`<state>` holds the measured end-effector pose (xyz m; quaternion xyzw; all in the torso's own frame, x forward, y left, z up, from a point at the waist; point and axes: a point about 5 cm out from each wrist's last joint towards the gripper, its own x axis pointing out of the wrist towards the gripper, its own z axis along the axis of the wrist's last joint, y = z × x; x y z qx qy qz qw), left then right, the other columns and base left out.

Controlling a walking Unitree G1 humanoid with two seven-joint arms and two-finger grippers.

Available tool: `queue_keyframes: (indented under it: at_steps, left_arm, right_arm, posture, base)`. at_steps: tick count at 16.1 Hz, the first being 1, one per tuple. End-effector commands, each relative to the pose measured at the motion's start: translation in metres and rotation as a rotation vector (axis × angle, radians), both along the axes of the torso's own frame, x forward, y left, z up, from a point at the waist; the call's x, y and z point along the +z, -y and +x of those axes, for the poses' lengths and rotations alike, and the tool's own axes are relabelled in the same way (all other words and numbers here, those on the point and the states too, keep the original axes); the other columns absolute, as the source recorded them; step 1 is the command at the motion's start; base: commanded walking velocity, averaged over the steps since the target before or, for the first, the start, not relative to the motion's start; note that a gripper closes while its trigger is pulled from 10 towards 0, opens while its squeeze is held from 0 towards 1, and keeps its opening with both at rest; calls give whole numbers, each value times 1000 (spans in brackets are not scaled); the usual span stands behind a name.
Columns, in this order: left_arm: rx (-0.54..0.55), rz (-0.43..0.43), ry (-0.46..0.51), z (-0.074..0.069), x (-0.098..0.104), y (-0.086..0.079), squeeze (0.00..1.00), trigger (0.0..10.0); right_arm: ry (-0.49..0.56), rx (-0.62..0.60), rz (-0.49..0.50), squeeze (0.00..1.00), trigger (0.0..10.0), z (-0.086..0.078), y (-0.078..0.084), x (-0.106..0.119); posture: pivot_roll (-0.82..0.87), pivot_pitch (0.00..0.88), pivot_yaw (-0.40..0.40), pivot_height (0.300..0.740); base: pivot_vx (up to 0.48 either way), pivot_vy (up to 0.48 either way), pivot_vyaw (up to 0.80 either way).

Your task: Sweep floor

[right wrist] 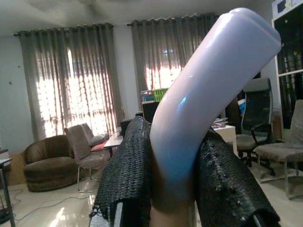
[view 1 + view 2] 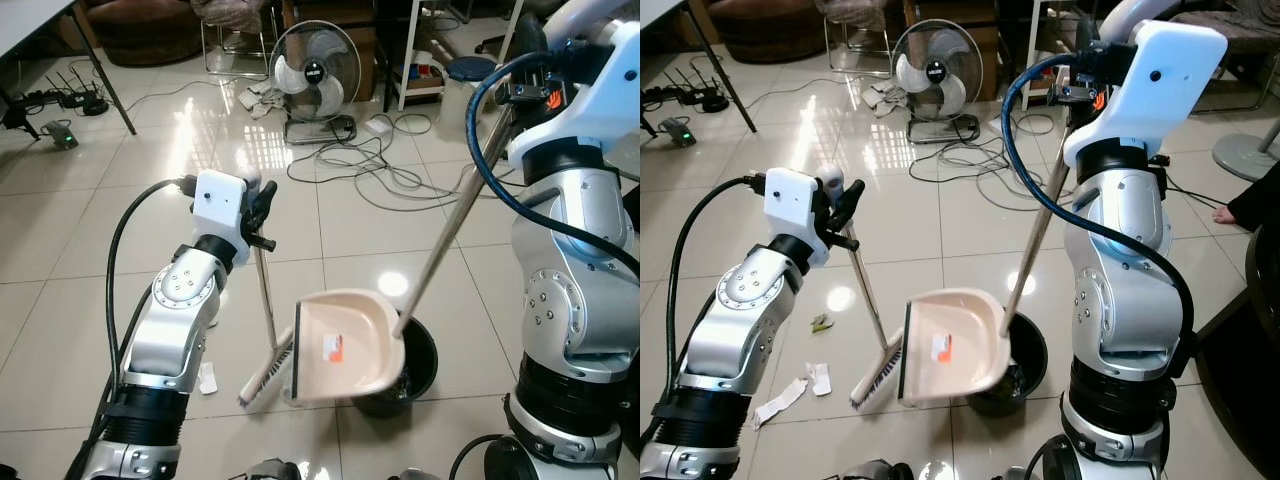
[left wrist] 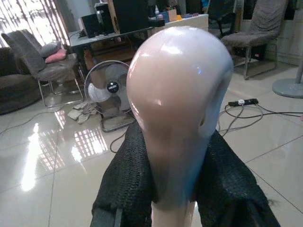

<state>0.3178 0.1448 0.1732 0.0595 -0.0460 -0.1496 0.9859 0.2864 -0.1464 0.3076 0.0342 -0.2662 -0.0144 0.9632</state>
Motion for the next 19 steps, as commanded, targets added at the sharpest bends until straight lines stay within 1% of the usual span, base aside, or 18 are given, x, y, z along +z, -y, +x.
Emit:
queue_keyframes:
  at_steps: [1,3,5,7,12,15,17,19]
  left_arm:
    - [-9,20,39,-3,10,-2,0,10000]
    - [-16,26,37,-4,11,-4,0,10000]
    - [-34,16,43,1,16,-2,0,10000]
    - [-33,9,42,2,16,-1,0,10000]
    - [-28,8,32,-2,13,-1,0,10000]
    - [-29,16,39,0,17,-3,0,10000]
    - [-25,28,35,2,17,-5,0,10000]
    - [-11,38,31,2,17,-7,0,10000]
  right_arm:
    - [34,25,15,0,10000,-7,-3,5]
    - [33,30,15,0,10000,-7,-4,3]
    - [35,43,-2,0,10000,-5,-6,7]
    - [31,55,-12,0,10000,-4,-6,8]
    - [25,72,-12,0,10000,-4,-9,8]
    - [26,68,-7,0,10000,-3,-8,9]
    - [22,65,5,0,10000,-3,-8,7]
    - [-4,61,30,0,10000,-5,-8,-1]
  posture:
    - [-80,76,85,740]
    - [-88,53,111,740]
    - [-100,63,104,740]
    - [-108,62,96,740]
    - [-100,47,83,740]
    - [-83,48,77,740]
    - [-71,43,84,740]
    - [-50,46,77,740]
  base:
    - [0,0,0]
    - [-124,0,0]
    - [-291,0,0]
    - [-315,0,0]
    - [-332,0,0]
    - [-310,0,0]
    - [0,0,0]
    - [0,0,0]
